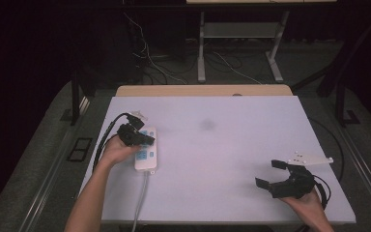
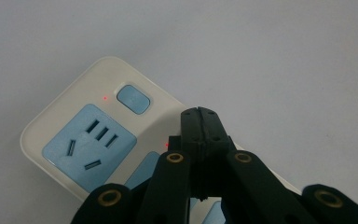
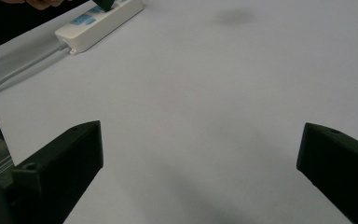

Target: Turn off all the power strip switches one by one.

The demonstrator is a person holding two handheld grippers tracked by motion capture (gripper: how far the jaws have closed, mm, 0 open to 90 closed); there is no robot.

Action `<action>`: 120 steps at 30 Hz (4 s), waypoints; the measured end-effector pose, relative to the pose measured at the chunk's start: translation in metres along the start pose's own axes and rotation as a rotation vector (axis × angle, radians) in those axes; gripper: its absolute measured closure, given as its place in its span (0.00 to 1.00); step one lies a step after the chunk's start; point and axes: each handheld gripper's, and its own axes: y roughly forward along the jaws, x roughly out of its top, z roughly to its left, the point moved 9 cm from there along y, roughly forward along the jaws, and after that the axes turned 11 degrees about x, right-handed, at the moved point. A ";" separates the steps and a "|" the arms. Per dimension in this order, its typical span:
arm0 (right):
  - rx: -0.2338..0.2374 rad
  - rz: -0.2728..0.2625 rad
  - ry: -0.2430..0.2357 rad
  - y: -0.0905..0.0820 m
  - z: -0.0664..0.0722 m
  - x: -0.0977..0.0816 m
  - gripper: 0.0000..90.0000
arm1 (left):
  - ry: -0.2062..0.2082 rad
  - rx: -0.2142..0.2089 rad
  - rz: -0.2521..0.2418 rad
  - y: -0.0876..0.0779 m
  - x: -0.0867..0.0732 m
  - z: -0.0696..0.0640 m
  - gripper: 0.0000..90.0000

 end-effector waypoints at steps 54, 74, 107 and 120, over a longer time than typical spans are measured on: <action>-0.009 -0.003 0.016 -0.003 -0.004 -0.001 0.00 | -0.002 -0.005 -0.049 -0.013 0.035 0.023 0.99; -0.009 0.004 0.015 -0.003 -0.004 -0.002 0.00 | -0.024 0.014 -0.027 0.004 0.031 0.030 0.99; -0.017 0.013 0.012 -0.005 -0.006 -0.003 0.00 | -0.067 0.004 -0.002 0.016 0.023 0.033 1.00; -0.019 0.014 0.007 -0.006 -0.006 -0.003 0.00 | -0.088 -0.002 0.001 0.017 0.022 0.034 1.00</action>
